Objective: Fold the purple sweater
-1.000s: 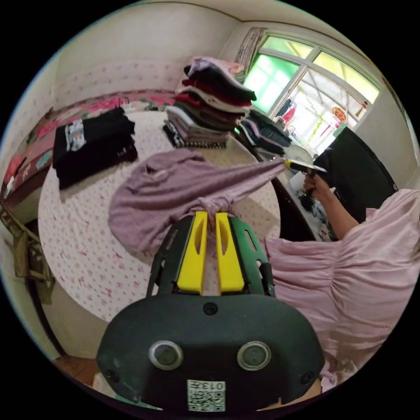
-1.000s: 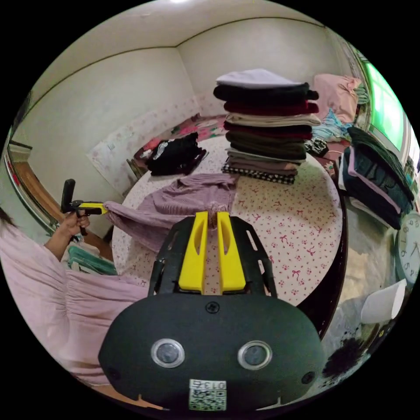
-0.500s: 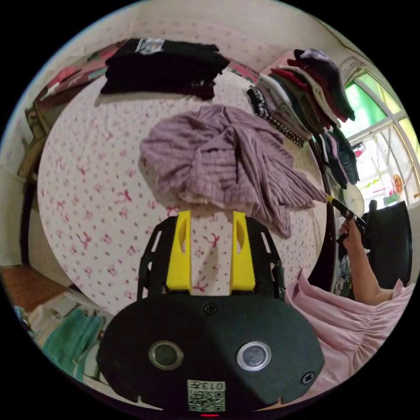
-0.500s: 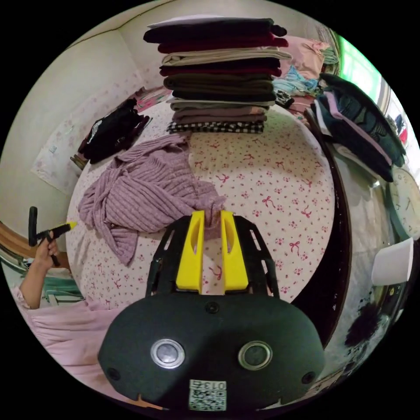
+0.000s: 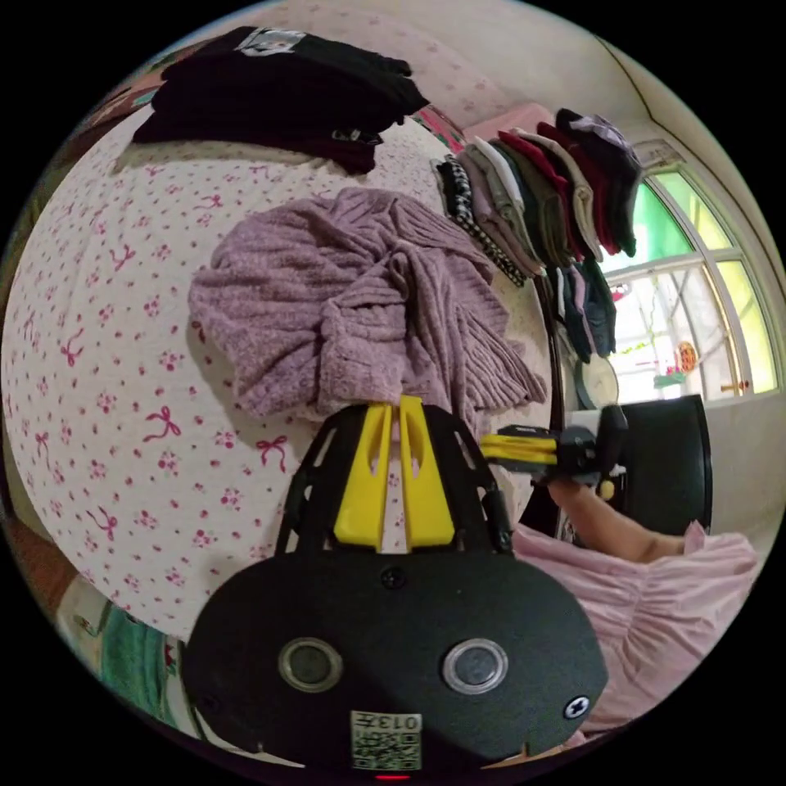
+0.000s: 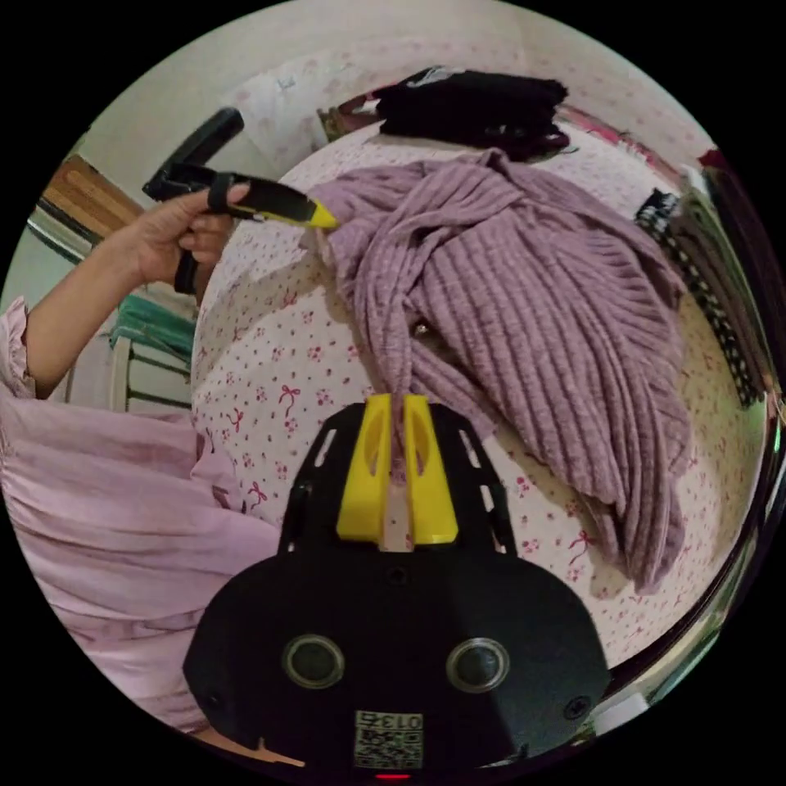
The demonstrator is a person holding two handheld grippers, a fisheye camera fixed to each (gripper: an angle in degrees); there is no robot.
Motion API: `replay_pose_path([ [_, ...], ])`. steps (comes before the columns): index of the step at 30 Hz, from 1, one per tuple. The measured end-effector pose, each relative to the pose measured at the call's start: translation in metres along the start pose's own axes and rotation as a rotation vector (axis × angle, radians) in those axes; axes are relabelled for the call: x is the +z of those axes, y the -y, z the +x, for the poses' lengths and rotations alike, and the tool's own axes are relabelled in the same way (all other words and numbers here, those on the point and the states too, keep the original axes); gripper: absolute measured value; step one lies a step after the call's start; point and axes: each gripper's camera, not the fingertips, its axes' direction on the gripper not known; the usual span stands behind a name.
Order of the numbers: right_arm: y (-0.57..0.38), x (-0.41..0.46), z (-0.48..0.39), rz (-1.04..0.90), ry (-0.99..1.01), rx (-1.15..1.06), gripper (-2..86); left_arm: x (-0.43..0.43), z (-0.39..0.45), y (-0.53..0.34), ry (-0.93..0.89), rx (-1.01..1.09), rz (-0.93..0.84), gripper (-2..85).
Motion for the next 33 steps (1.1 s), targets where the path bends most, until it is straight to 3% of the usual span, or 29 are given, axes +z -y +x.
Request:
replay_pose_path([
  [2, 0.011, -0.008, 0.002, -0.047, 0.054, -0.065, 2.2, -0.031, 0.004, -0.003, -0.036, 0.089, -0.005, 0.9],
  [5, 0.017, -0.068, 0.011, 0.118, 0.318, -0.233, 1.6, -0.081, 0.006, -0.007, -0.077, 0.186, 0.009, 0.7],
  [7, 0.027, -0.129, 0.037, 0.363, 0.529, -0.271, 1.7, -0.113, 0.006, -0.006, -0.060, 0.230, 0.029, 0.6],
  [9, 0.036, -0.168, 0.064, 0.594, 0.602, -0.228, 2.1, -0.144, 0.002, -0.001, -0.023, 0.241, 0.068, 0.6],
  [11, 0.049, -0.186, 0.094, 0.744, 0.560, -0.065, 2.7, -0.182, -0.020, 0.005, 0.082, 0.112, 0.256, 0.9],
  [13, 0.059, -0.187, 0.121, 0.791, 0.382, 0.163, 3.7, -0.197, -0.041, 0.005, 0.089, -0.015, 0.377, 1.7],
  [15, 0.061, -0.173, 0.153, 0.746, 0.334, 0.386, 5.4, -0.196, -0.050, 0.000, 0.057, -0.056, 0.431, 2.8],
  [20, 0.009, -0.148, 0.159, 0.653, 0.154, 0.455, 6.9, -0.116, -0.033, -0.008, 0.165, 0.049, 0.128, 9.7],
  [25, -0.066, -0.112, 0.166, 0.376, -0.099, 0.558, 9.3, -0.062, -0.009, -0.001, 0.200, 0.153, 0.012, 13.8],
  [30, -0.075, -0.092, 0.159, 0.224, -0.248, 0.463, 11.1, -0.028, -0.002, 0.021, 0.209, 0.132, -0.086, 6.7],
  [33, -0.053, -0.072, 0.152, 0.128, -0.320, 0.359, 6.8, -0.032, 0.018, 0.027, 0.246, 0.184, -0.100, 3.1],
])
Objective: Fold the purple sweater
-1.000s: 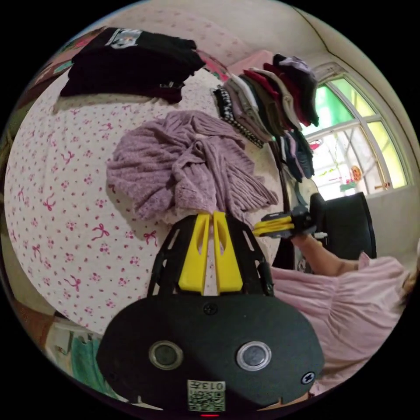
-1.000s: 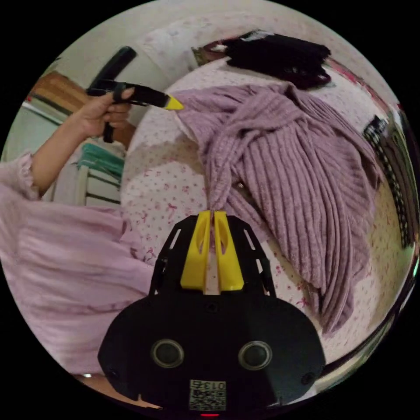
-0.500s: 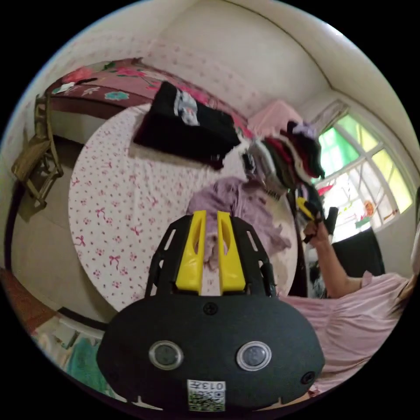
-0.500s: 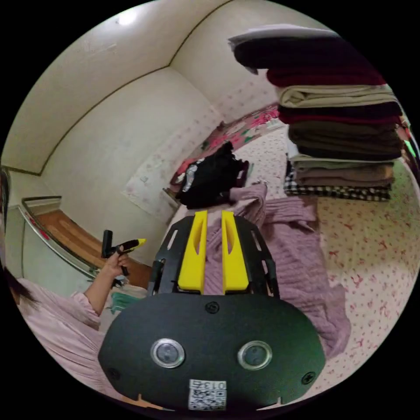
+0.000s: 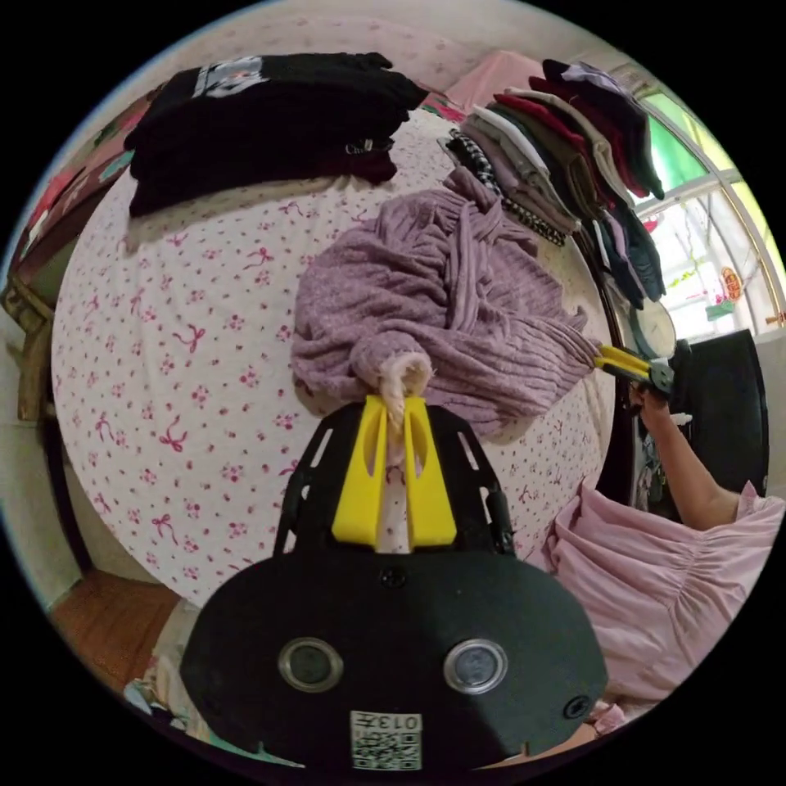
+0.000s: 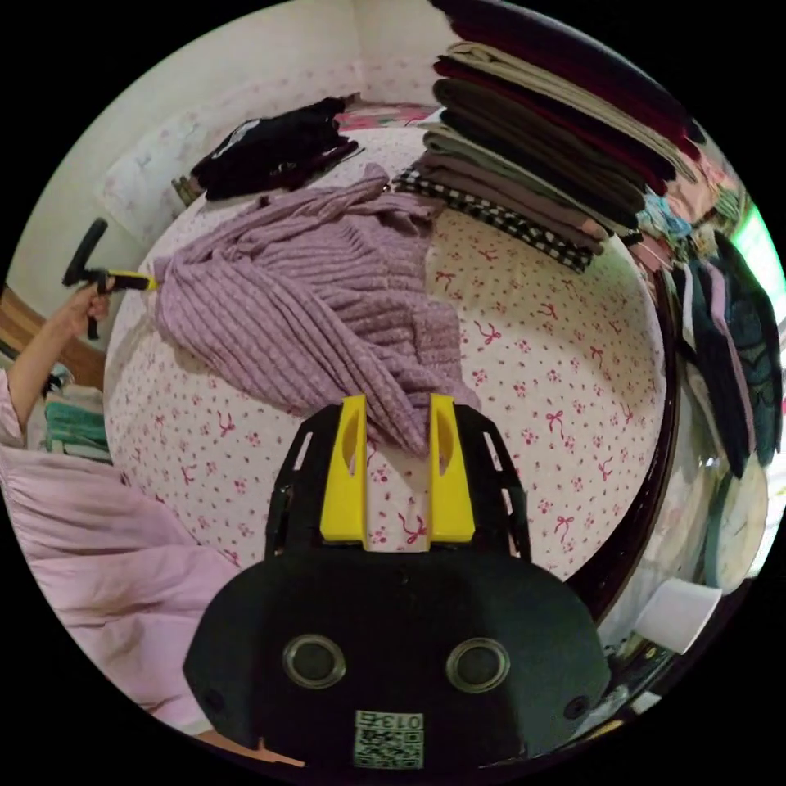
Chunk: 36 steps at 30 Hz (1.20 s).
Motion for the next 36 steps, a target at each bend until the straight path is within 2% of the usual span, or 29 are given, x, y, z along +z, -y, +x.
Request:
replay_pose_path([
  [1, 0.007, 0.007, -0.006, -0.045, -0.034, -0.043, 2.9, -0.012, 0.009, 0.003, 0.029, 0.047, 0.006, 2.6],
  [3, 0.017, 0.006, -0.011, -0.086, -0.051, -0.071, 1.6, -0.041, 0.025, 0.005, 0.105, 0.126, 0.034, 2.1],
  [8, 0.007, -0.083, -0.013, 0.112, 0.015, -0.129, 0.5, -0.155, 0.079, -0.023, 0.280, 0.380, 0.265, 1.4],
  [12, -0.042, -0.139, -0.036, 0.204, 0.169, -0.272, 0.3, -0.174, 0.111, -0.063, 0.414, 0.516, 0.269, 1.4],
  [15, -0.075, -0.115, -0.068, 0.069, 0.188, -0.317, 0.5, -0.135, 0.106, -0.091, 0.400, 0.469, 0.117, 1.5],
  [18, -0.100, -0.056, -0.092, -0.056, 0.274, -0.231, 0.9, -0.070, 0.081, -0.121, 0.400, 0.327, -0.037, 1.8],
  [20, -0.112, -0.021, -0.104, -0.149, 0.279, -0.170, 1.3, -0.022, 0.049, -0.145, 0.362, 0.143, -0.179, 2.3],
  [22, -0.125, -0.008, -0.107, -0.183, 0.256, -0.101, 2.0, -0.012, 0.038, -0.164, 0.347, 0.061, -0.189, 2.7],
  [24, -0.134, -0.019, -0.098, -0.127, 0.210, -0.024, 2.7, -0.023, 0.035, -0.180, 0.358, -0.001, -0.131, 3.4],
  [26, -0.143, -0.028, -0.077, -0.069, 0.164, 0.099, 4.3, -0.045, 0.032, -0.191, 0.323, -0.092, 0.008, 4.9],
  [28, -0.152, -0.026, -0.047, 0.002, 0.172, 0.265, 7.0, -0.052, 0.037, -0.189, 0.248, -0.084, 0.084, 7.1],
  [31, -0.148, -0.005, -0.032, 0.000, 0.230, 0.336, 8.9, -0.035, 0.057, -0.167, 0.211, -0.018, 0.064, 10.6],
  [34, -0.133, 0.022, -0.042, -0.065, 0.293, 0.282, 7.8, -0.002, 0.078, -0.144, 0.227, 0.061, -0.011, 11.0],
  [36, -0.127, 0.038, -0.049, -0.128, 0.266, 0.254, 5.7, 0.018, 0.085, -0.136, 0.240, 0.069, -0.065, 10.0],
])
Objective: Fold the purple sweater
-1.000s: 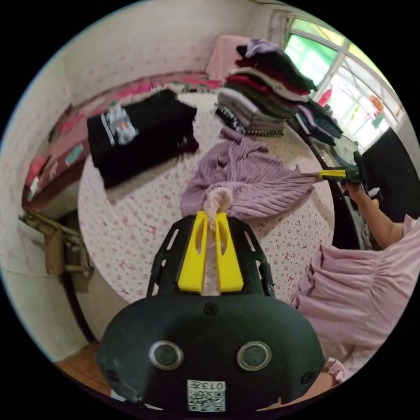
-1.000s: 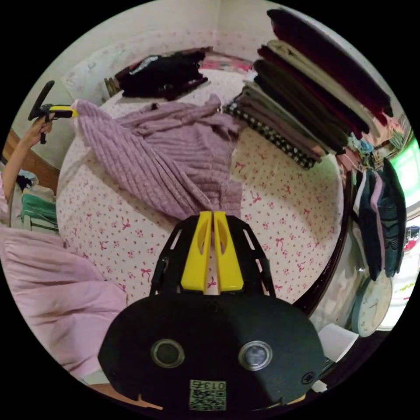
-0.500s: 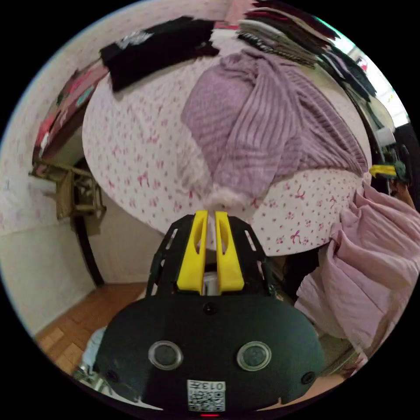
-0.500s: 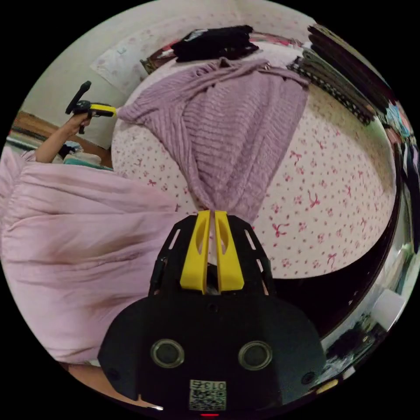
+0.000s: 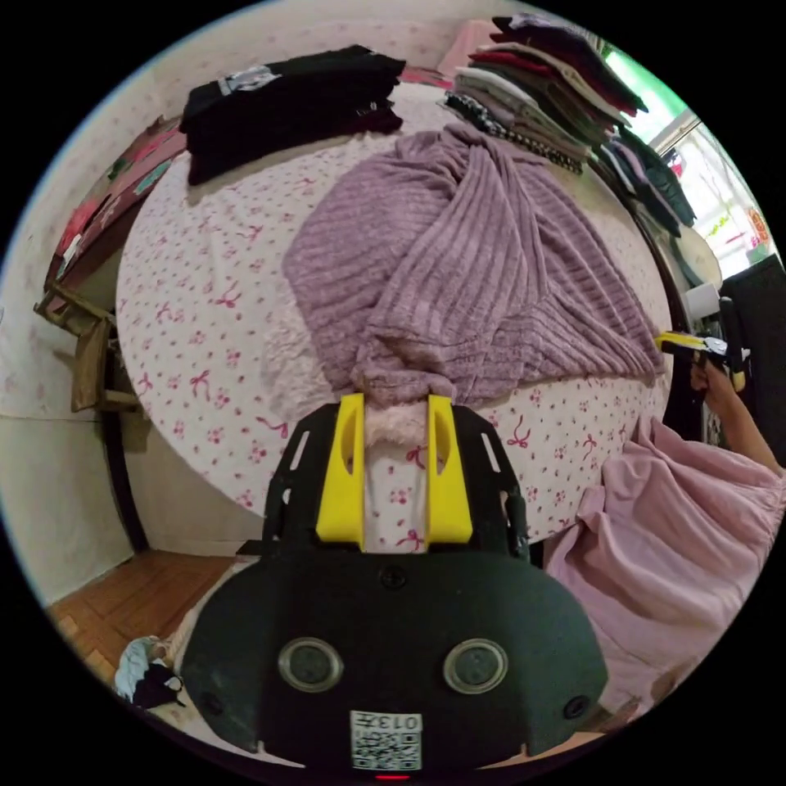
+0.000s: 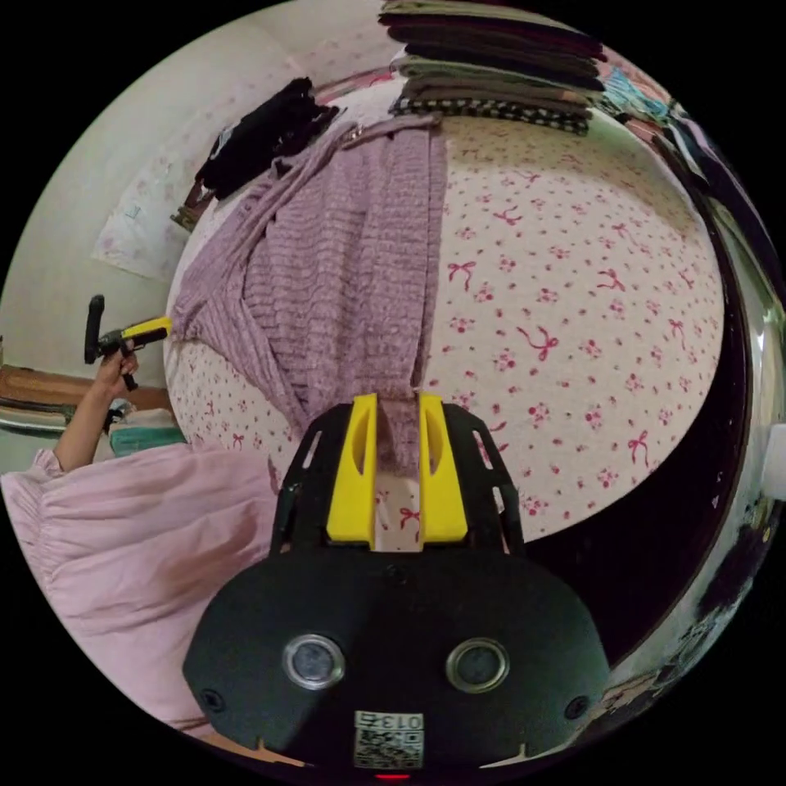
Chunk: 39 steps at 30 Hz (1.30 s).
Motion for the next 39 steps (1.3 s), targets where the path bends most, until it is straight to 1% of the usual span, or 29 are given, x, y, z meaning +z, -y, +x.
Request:
replay_pose_path([
  [1, 0.000, -0.001, -0.001, 0.014, -0.019, 0.001, 4.9, 0.004, 0.005, 0.003, 0.030, 0.002, -0.011, 8.7],
  [3, 0.002, -0.006, -0.003, -0.040, 0.012, -0.040, 3.3, 0.003, 0.011, 0.006, 0.051, 0.032, -0.027, 5.9],
  [5, -0.009, -0.028, -0.006, 0.014, -0.062, -0.060, 3.0, -0.008, 0.020, 0.002, 0.080, 0.095, -0.030, 4.4],
  [7, -0.029, -0.058, -0.003, 0.094, -0.069, -0.041, 2.8, -0.024, 0.026, -0.008, 0.086, 0.129, 0.014, 3.9],
  [9, -0.059, -0.082, 0.011, 0.171, -0.039, 0.030, 2.9, -0.031, 0.030, -0.019, 0.067, 0.150, 0.038, 3.6],
  [11, -0.076, -0.074, 0.024, 0.150, -0.065, 0.089, 3.3, -0.013, 0.033, -0.033, 0.135, 0.186, -0.044, 3.5],
  [13, -0.086, -0.051, 0.038, 0.068, -0.080, 0.151, 4.3, 0.004, 0.027, -0.044, 0.149, 0.169, -0.120, 3.6],
  [14, -0.091, -0.041, 0.047, 0.024, -0.085, 0.197, 5.4, 0.003, 0.023, -0.052, 0.108, 0.154, -0.100, 3.8],
  [15, -0.093, -0.042, 0.050, 0.031, -0.095, 0.230, 6.0, 0.000, 0.020, -0.055, 0.089, 0.143, -0.076, 3.9],
  [17, -0.090, -0.054, 0.045, 0.101, -0.129, 0.222, 6.5, -0.014, 0.000, -0.066, 0.052, 0.057, -0.008, 4.7],
  [18, -0.081, -0.061, 0.038, 0.143, -0.163, 0.203, 6.8, -0.017, -0.006, -0.067, 0.043, 0.026, 0.008, 5.0],
  [20, -0.057, -0.064, 0.024, 0.186, -0.164, 0.138, 7.2, -0.025, -0.028, -0.067, -0.029, -0.076, 0.096, 5.9],
  [23, 0.006, -0.050, -0.014, 0.200, -0.104, -0.026, 7.8, -0.021, -0.033, -0.052, -0.038, -0.089, 0.131, 6.0],
  [25, 0.065, -0.029, -0.052, 0.186, -0.081, -0.162, 8.5, -0.015, -0.026, -0.039, -0.007, -0.052, 0.101, 5.0],
  [27, 0.108, -0.013, -0.077, 0.175, -0.072, -0.229, 8.8, -0.005, -0.023, -0.035, 0.024, -0.021, 0.030, 2.9],
  [28, 0.134, -0.004, -0.092, 0.170, -0.063, -0.268, 9.1, 0.010, -0.024, -0.035, 0.008, 0.005, -0.077, 1.7],
  [29, 0.146, 0.001, -0.098, 0.167, -0.061, -0.281, 9.3, 0.017, -0.027, -0.041, -0.025, 0.017, -0.099, 1.2],
  [30, 0.169, 0.011, -0.107, 0.158, -0.064, -0.297, 9.7, 0.014, -0.030, -0.046, -0.035, 0.008, -0.063, 0.9],
  [32, 0.199, 0.027, -0.115, 0.138, -0.076, -0.296, 10.5, 0.004, -0.050, -0.059, -0.086, -0.065, -0.047, 0.4],
  [34, 0.223, 0.043, -0.117, 0.111, -0.092, -0.286, 10.4, -0.009, -0.063, -0.069, -0.082, -0.135, 0.017, 0.3],
  [38, 0.251, 0.079, -0.104, -0.020, -0.110, -0.233, 4.1, -0.032, -0.071, -0.065, -0.024, -0.142, 0.092, 0.8],
  [39, 0.249, 0.075, -0.099, 0.003, -0.056, -0.223, 3.3, -0.033, -0.070, -0.062, -0.023, -0.131, 0.095, 1.0],
])
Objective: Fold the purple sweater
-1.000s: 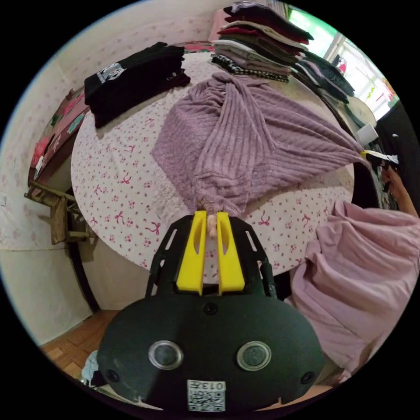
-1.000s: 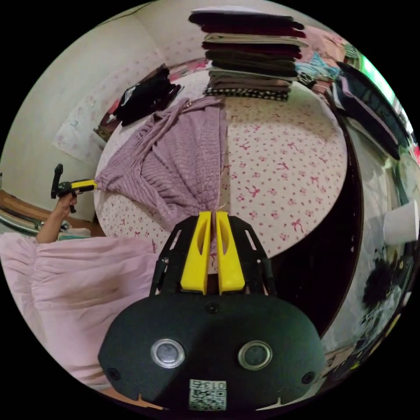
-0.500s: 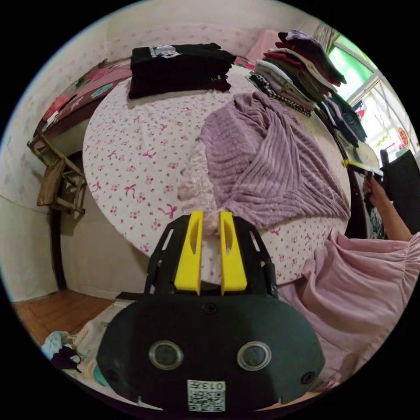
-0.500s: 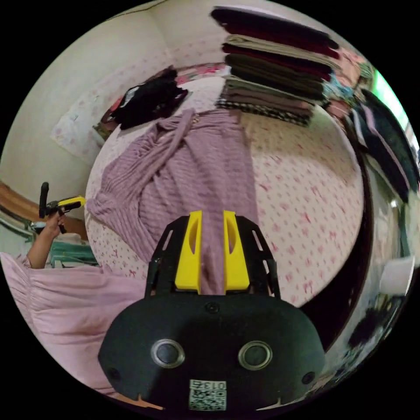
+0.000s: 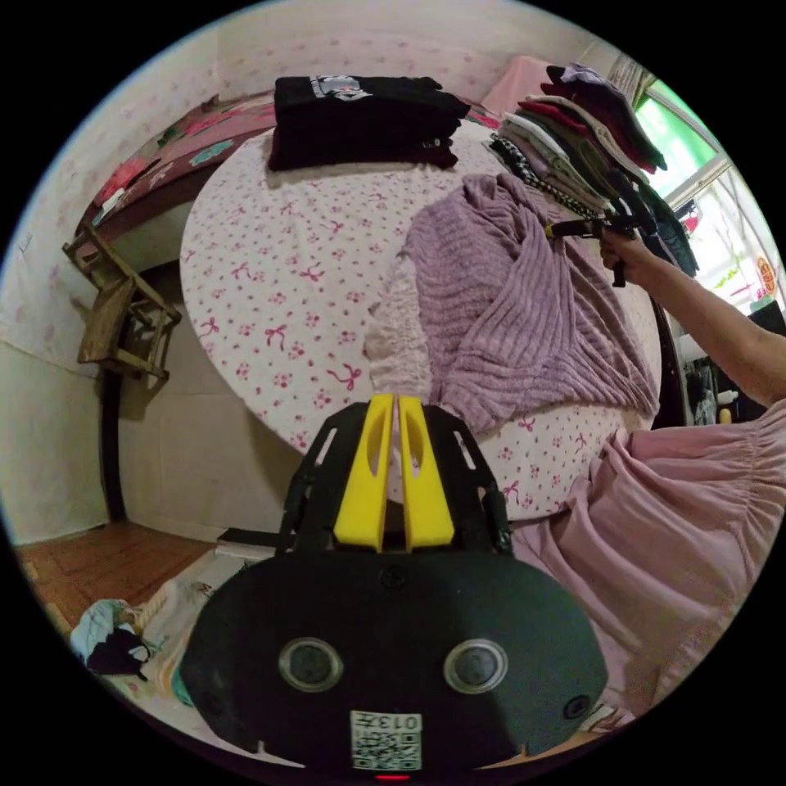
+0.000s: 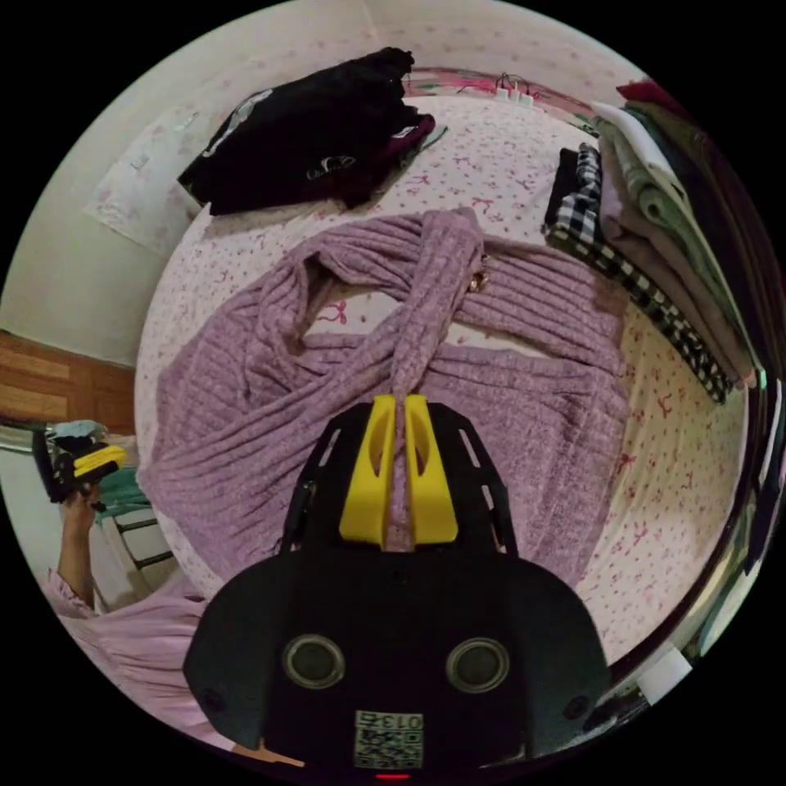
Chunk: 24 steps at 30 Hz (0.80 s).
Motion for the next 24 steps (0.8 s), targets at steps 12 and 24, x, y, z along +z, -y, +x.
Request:
replay_pose_path([
  [12, -0.198, -0.093, 0.015, 0.261, 0.936, -0.266, 1.8, 0.027, 0.024, 0.049, -0.075, 0.228, -0.031, 3.9],
  [24, -0.303, -0.009, -0.032, -0.121, 1.012, -0.132, 3.0, 0.032, 0.019, 0.015, -0.137, 0.474, -0.184, 1.2],
])
